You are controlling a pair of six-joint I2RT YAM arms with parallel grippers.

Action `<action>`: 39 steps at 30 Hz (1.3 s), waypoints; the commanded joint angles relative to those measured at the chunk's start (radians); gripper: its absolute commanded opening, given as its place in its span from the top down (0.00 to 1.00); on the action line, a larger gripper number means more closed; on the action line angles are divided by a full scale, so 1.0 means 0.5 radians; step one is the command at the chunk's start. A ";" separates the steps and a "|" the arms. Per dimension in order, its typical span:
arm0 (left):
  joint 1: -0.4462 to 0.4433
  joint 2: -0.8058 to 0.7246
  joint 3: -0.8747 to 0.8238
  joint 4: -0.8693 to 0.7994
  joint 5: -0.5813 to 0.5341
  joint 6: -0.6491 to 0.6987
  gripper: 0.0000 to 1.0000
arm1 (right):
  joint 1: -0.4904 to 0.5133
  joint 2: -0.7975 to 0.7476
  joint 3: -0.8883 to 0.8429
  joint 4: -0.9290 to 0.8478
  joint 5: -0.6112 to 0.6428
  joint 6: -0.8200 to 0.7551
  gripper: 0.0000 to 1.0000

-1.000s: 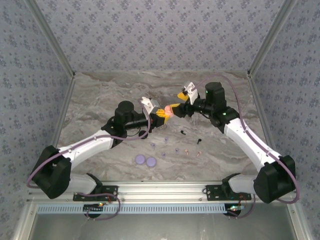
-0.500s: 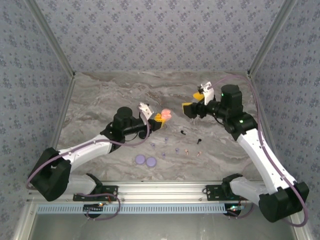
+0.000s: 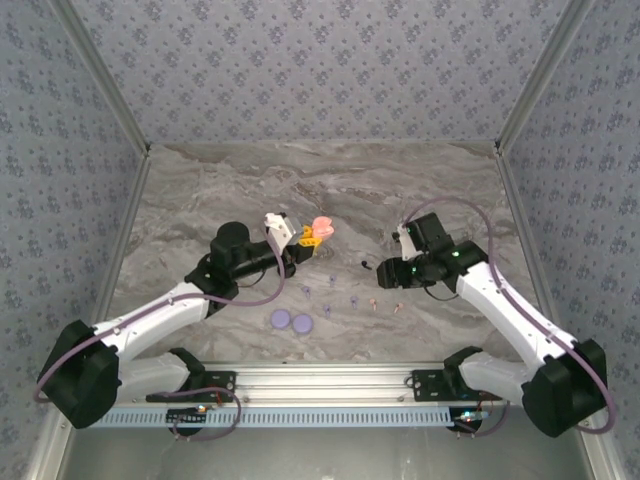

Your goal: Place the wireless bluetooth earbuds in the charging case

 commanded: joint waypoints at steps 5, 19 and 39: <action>-0.011 -0.036 0.006 -0.001 -0.004 0.042 1.00 | 0.032 0.246 -0.163 -0.068 0.215 0.265 0.54; -0.014 -0.040 0.034 -0.059 0.009 0.038 1.00 | 0.011 0.493 -0.305 0.224 0.279 0.370 0.65; -0.012 -0.059 0.047 -0.107 -0.007 0.054 1.00 | 0.023 0.629 -0.310 0.220 0.293 0.359 0.71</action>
